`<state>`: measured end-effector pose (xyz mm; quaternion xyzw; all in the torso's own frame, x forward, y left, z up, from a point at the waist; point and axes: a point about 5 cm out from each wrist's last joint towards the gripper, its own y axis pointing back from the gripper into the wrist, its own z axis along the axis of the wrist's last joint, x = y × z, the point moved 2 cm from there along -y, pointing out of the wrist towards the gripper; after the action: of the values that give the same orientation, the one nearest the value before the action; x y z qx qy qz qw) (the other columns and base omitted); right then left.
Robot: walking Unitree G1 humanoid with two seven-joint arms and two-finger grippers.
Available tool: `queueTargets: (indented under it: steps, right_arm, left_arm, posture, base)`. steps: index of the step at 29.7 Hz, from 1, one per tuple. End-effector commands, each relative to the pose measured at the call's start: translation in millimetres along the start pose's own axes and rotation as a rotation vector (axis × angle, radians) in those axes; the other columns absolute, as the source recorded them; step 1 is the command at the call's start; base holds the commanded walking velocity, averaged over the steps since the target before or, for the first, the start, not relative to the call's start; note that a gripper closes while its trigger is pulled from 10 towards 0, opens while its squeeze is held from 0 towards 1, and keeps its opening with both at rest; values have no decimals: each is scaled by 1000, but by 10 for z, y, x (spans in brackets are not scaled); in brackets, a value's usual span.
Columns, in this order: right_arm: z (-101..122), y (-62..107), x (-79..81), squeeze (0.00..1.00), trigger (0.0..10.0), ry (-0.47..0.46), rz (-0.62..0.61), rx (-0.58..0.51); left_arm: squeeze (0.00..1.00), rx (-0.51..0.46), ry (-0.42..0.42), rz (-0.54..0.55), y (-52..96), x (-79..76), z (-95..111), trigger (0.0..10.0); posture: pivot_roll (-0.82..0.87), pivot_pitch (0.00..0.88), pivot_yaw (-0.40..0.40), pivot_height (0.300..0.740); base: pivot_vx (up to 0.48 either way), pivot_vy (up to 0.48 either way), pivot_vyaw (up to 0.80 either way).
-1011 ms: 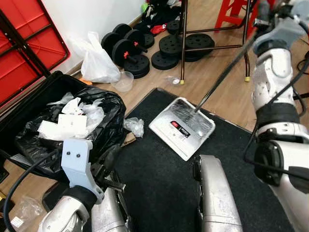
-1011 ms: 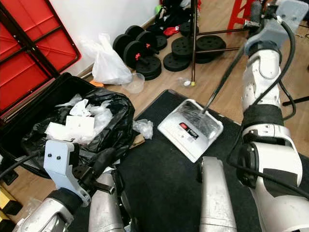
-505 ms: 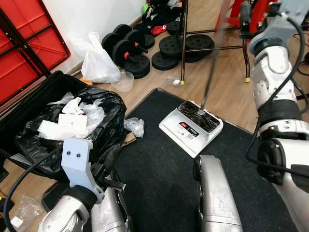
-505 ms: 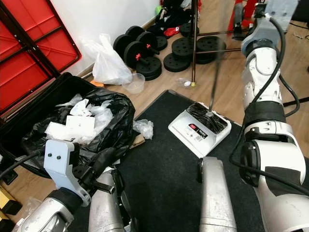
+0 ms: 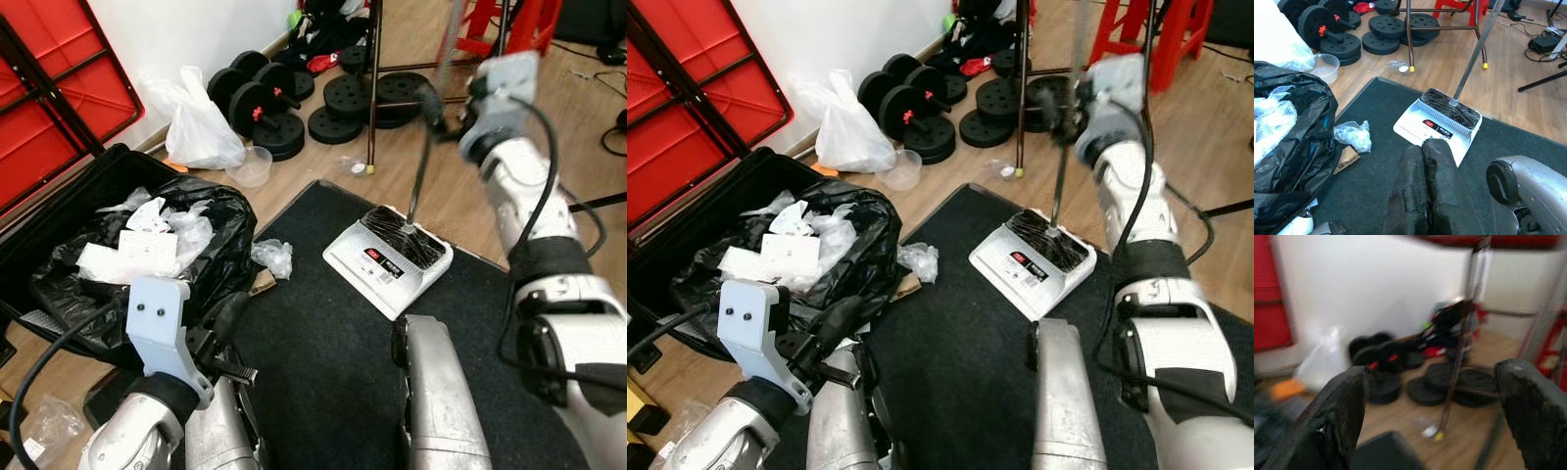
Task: Sweep floor
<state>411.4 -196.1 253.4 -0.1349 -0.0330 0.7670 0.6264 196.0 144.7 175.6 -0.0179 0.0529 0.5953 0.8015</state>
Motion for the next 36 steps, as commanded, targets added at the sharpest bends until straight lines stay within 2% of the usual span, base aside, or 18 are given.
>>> queueTargets:
  steps: [1, 3, 4, 5, 7, 8, 9, 10, 12, 14, 15, 16, 17, 21, 27, 36]
  right_arm:
    - [-105, 70, 202, 0, 10000, -10, 116, 29]
    - [-217, 260, 431, 0, 10000, -89, 272, 45]
    - [-276, 400, 555, 0, 10000, -100, 354, 59]
    - [-276, 400, 555, 0, 10000, -100, 354, 59]
    - [-391, 656, 724, 0, 10000, -134, 451, 94]
    - [-391, 656, 724, 0, 10000, -134, 451, 94]
    - [-475, 824, 809, 0, 10000, -171, 490, 125]
    - [-475, 824, 809, 0, 10000, -171, 490, 125]
    - [-629, 1157, 982, 0, 10000, -196, 547, 177]
    - [-629, 1157, 982, 0, 10000, -196, 547, 177]
    - [-751, 1435, 1102, 0, 10000, -237, 548, 223]
    - [-751, 1435, 1102, 0, 10000, -237, 548, 223]
    - [-791, 1515, 1124, 0, 10000, -249, 525, 231]
    - [-807, 1583, 1137, 0, 10000, -259, 495, 240]
    - [-847, 1442, 1145, 0, 10000, -279, 496, 238]
    - [-843, 1413, 1168, 0, 10000, -262, 507, 234]
  left_arm:
    - [0, 15, -8, -1, -16, 16, -51, 10000]
    - [0, 7, -19, 20, -35, 38, -50, 10000]
    - [0, -2, -30, 50, -37, 60, -46, 10000]
    - [0, -2, -30, 50, -37, 60, -46, 10000]
    - [0, -10, -50, 130, -17, 108, -54, 10000]
    - [0, -10, -50, 130, -17, 108, -54, 10000]
    - [0, -8, -59, 191, 3, 142, -75, 10000]
    - [0, -8, -59, 191, 3, 142, -75, 10000]
    - [0, 1, -43, 257, 47, 160, -139, 10000]
    - [0, 1, -43, 257, 47, 160, -139, 10000]
    - [0, 17, -30, 306, 89, 150, -222, 10000]
    - [0, 17, -30, 306, 89, 150, -222, 10000]
    - [0, 26, -25, 318, 106, 126, -276, 10000]
    - [0, 23, -32, 335, 98, 96, -339, 10000]
    - [0, -25, -56, 309, -108, 99, -375, 10000]
    - [0, -65, -85, 291, -237, 77, -371, 10000]
  posture:
    - [-18, 113, 28, 420]
    - [-22, 109, 21, 420]
    - [-26, 105, 20, 425]
    - [-26, 105, 20, 425]
    - [-35, 98, 20, 435]
    - [-35, 98, 20, 435]
    - [-36, 96, 19, 445]
    - [-36, 96, 19, 445]
    - [-52, 66, 17, 455]
    - [-52, 66, 17, 455]
    - [-69, 46, 7, 465]
    - [-69, 46, 7, 465]
    - [-77, 37, 7, 470]
    - [-89, 15, 7, 480]
    - [-94, 0, 0, 505]
    - [-94, 0, 6, 540]
  base:
    - [0, 0, 0]
    - [0, 0, 0]
    - [0, 0, 0]
    - [0, 0, 0]
    - [0, 0, 0]
    - [0, 0, 0]
    - [0, 0, 0]
    - [0, 0, 0]
    - [0, 0, 0]
    - [0, 0, 0]
    - [0, 0, 0]
    - [0, 0, 0]
    - [0, 0, 0]
    - [0, 0, 0]
    - [0, 0, 0]
    - [0, 0, 0]
